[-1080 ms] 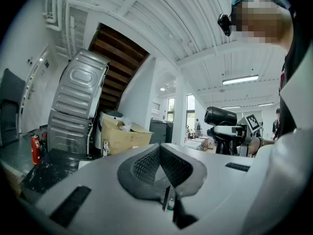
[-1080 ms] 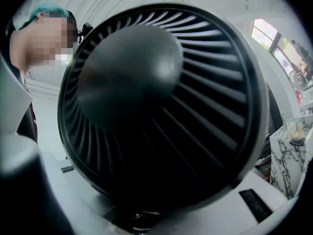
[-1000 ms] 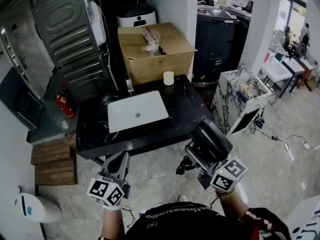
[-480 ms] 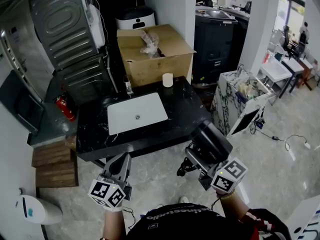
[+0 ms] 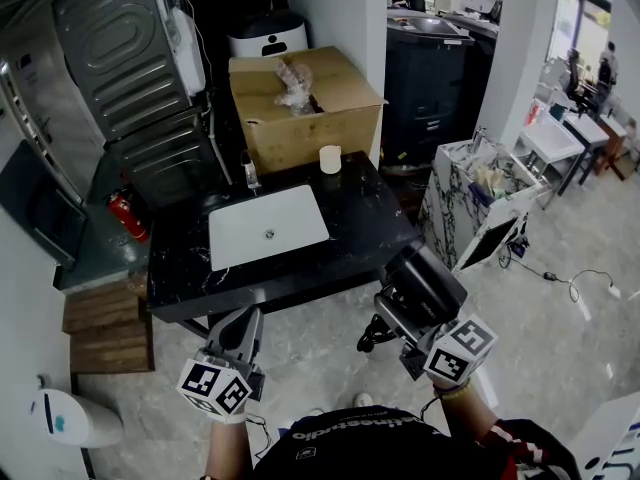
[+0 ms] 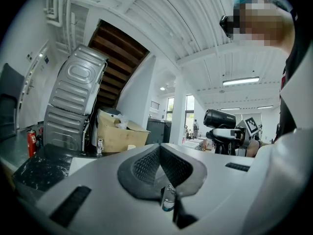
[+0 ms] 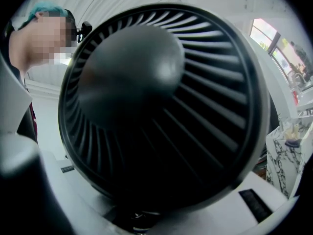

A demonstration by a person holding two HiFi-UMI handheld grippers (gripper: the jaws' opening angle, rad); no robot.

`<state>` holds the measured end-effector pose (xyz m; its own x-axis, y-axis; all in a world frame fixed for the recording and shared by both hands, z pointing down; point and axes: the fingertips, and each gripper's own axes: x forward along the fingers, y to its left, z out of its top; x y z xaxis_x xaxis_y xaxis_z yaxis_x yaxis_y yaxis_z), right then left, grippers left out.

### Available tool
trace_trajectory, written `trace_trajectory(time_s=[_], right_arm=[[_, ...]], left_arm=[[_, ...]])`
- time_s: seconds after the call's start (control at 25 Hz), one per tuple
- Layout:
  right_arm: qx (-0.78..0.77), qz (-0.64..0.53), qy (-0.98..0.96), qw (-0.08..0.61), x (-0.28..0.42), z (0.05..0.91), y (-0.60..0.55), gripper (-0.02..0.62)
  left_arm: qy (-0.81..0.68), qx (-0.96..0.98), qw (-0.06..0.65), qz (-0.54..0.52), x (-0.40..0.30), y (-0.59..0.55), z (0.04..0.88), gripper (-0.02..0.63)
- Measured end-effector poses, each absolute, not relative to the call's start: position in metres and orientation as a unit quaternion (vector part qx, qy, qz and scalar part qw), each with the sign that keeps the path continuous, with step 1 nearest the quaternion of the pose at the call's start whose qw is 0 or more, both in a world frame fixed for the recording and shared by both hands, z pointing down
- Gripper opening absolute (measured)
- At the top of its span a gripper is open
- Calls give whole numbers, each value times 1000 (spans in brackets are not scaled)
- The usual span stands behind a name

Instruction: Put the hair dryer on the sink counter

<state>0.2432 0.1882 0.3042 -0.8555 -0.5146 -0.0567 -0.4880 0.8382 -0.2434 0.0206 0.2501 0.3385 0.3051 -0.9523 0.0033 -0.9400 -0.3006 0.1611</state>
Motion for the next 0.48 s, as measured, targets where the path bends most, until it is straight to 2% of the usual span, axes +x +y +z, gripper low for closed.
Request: trace_trajectory(time_s=[0.48], right_arm=[[-250,-131,958,59,289,322,159,213]], left_arm=[[-583,810,59,-33,70,221,347,14]])
